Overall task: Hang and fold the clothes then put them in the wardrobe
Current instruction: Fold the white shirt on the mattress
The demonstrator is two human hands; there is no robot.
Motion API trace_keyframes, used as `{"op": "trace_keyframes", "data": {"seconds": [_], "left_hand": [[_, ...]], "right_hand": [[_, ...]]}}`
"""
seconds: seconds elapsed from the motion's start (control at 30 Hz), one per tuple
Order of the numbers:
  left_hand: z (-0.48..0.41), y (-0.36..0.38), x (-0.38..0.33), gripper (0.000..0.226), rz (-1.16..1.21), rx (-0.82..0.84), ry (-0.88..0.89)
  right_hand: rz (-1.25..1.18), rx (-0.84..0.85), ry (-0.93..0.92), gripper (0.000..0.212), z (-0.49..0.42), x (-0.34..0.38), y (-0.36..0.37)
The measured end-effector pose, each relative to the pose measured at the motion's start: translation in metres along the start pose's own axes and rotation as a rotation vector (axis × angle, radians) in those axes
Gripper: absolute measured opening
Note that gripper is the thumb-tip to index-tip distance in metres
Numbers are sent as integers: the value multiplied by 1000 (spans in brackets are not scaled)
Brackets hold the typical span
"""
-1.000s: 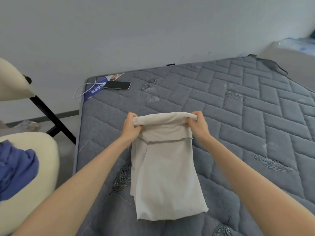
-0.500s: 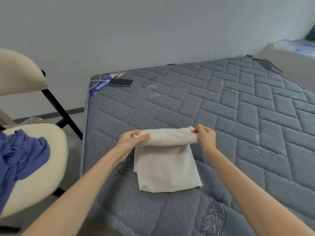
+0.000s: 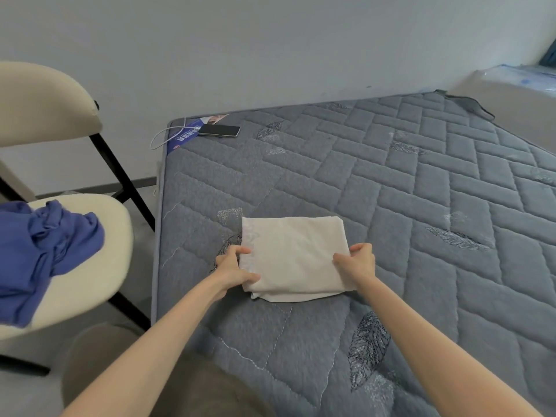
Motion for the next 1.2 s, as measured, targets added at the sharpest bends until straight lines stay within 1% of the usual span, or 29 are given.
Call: {"op": "trace_keyframes", "data": {"seconds": [0.07, 0.13, 0.17, 0.2, 0.27, 0.33, 0.4, 0.43, 0.5, 0.57, 0.6, 0.67, 0.73, 0.8, 0.83, 0.93, 1.0, 1.07, 1.13, 1.2], "left_hand": [[0, 5, 6, 66, 6, 1, -57], [-2, 11, 10, 63, 126, -23, -189], [-2, 14, 14, 65, 153, -38, -260], [-3, 16, 17, 73, 132, -54, -304], [-7, 22, 20, 86, 74, -83, -334], [-8, 31, 22, 84, 143, -63, -349], [-11, 37, 23, 73, 201, -38, -339], [-13, 36, 23, 66, 215, -50, -316], [-19, 28, 19, 55, 231, -109, -221], [-23, 19, 13, 51, 193, -176, -108], [-24, 15, 11, 51, 163, -193, -64], [-27, 13, 8, 52, 62, -163, 7], [-33, 13, 9, 61, -101, -105, 28], [-41, 1, 10, 70, -202, -158, -23], [-46, -4, 8, 70, -170, -191, -54], [-60, -3, 2, 67, 5, -181, -146], [-64, 8, -3, 68, 25, -175, -180], [-62, 17, -8, 69, -34, -224, -170], [-58, 19, -12, 69, -143, -321, -124], [-55, 18, -12, 69, -202, -396, -94]], "right_hand": [[58, 43, 16, 43, 0, -6, 6], [148, 68, 13, 52, -2, -6, 11], [190, 81, 15, 57, -3, -5, 13], [215, 95, 19, 62, -4, -4, 16], [206, 128, 21, 70, -4, -1, 24], [213, 162, 11, 72, -2, 1, 31], [257, 166, -23, 65, -3, 3, 37], [257, 153, -48, 58, -2, 5, 38], [169, 143, -80, 39, -1, 6, 40], [79, 167, -92, 29, 0, 6, 44], [79, 192, -105, 26, 1, 7, 46], [139, 219, -127, 28, -1, 11, 49], [199, 171, -117, 47, -7, 17, 48], [192, 99, -81, 60, -12, 22, 43], [173, 82, -59, 62, -14, 23, 43], [169, 73, 6, 63, -18, 19, 44], [191, 61, 33, 64, -20, 15, 46], [220, 33, 45, 62, -19, 11, 48], [233, -16, 20, 52, -17, 7, 51], [220, -55, -12, 44, -15, 5, 53]]}}
Point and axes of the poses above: each hand's wrist, its own z-axis away from the middle knuckle, its own y-axis out of the palm, x = y × z, the point moved 8 cm from there along -z, towards the middle knuckle, and after that the axes turned 14 degrees about -x, right-handed, at the moved point
